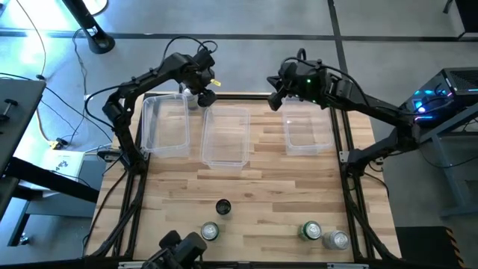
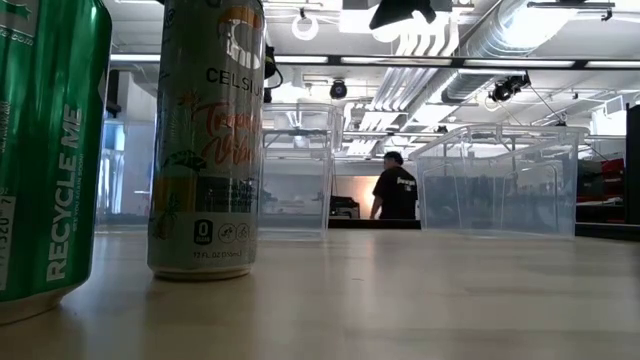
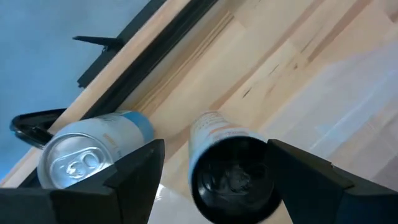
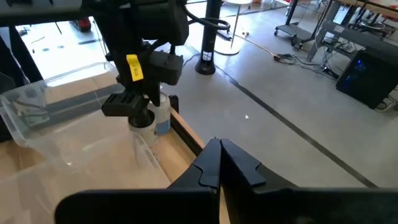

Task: Sort soda cans
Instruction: Put the top white yellow soda can into the left transparent bin

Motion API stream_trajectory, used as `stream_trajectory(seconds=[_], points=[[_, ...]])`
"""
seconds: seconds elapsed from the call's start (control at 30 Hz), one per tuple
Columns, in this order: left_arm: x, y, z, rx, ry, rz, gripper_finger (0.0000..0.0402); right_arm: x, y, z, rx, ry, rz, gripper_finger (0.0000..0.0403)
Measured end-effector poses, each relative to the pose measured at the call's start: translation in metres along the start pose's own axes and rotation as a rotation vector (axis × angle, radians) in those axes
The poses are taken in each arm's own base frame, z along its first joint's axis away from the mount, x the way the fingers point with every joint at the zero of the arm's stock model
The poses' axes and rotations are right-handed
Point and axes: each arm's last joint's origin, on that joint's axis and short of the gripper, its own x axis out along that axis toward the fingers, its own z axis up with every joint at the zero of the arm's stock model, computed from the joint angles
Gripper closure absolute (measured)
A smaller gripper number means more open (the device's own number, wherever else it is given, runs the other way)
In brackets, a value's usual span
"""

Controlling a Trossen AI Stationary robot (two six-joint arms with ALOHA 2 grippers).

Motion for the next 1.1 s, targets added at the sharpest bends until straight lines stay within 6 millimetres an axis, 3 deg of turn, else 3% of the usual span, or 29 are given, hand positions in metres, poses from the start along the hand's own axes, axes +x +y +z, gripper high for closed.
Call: stream_trajectory(seconds=[0.4, 0.8, 1.1], points=[[-0.003, -0.008, -0.01, 0.084, 0.095, -0.018, 0.0123, -0.001, -0.001, 0.001, -0.022, -0.006, -0.002, 0.0402], [-0.022, -0.012, -0.014, 0.108, 0.027, -0.049, 0.0123, -0.001, -0.001, 0.001, -0.017, -0.009, -0.002, 0.0402], [-0.013, -0.03, -0.01, 0.159, 0.023, -0.03, 0.0123, -0.001, -0.001, 0.001, -0.014, -0.009, -0.002, 0.0402]])
